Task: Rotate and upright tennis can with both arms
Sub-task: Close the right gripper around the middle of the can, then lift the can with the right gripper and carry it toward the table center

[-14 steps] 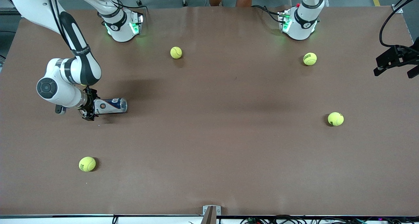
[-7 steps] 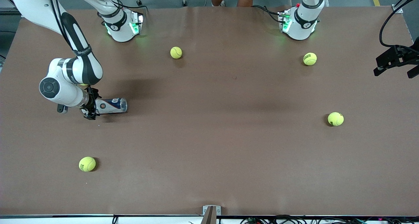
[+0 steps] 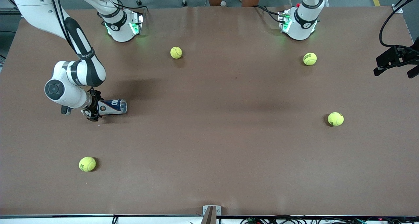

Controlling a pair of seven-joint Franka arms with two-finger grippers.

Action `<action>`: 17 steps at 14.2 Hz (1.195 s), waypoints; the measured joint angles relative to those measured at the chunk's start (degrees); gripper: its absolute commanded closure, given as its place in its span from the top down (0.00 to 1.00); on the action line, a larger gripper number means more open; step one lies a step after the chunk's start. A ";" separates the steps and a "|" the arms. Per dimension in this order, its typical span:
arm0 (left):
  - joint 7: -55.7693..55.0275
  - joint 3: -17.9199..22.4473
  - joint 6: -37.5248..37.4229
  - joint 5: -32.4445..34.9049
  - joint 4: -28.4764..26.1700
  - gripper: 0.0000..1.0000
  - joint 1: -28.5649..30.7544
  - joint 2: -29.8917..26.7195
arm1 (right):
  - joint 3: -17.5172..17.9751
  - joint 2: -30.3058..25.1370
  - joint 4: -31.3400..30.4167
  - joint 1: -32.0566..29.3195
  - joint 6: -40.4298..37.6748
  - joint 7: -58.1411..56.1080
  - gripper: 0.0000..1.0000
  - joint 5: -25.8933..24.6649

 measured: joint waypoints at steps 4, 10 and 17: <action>0.00 0.00 0.00 0.00 0.00 1.00 0.00 0.00 | 0.07 0.11 -0.12 1.04 0.11 0.04 0.70 0.00; 0.00 -0.01 0.00 0.00 0.00 1.00 0.00 0.00 | 0.01 -0.19 -0.05 1.57 0.12 0.07 0.56 0.00; 0.00 -0.02 0.00 0.00 0.00 1.00 0.00 0.00 | 0.68 -0.31 0.29 4.19 -1.55 0.03 0.57 -0.01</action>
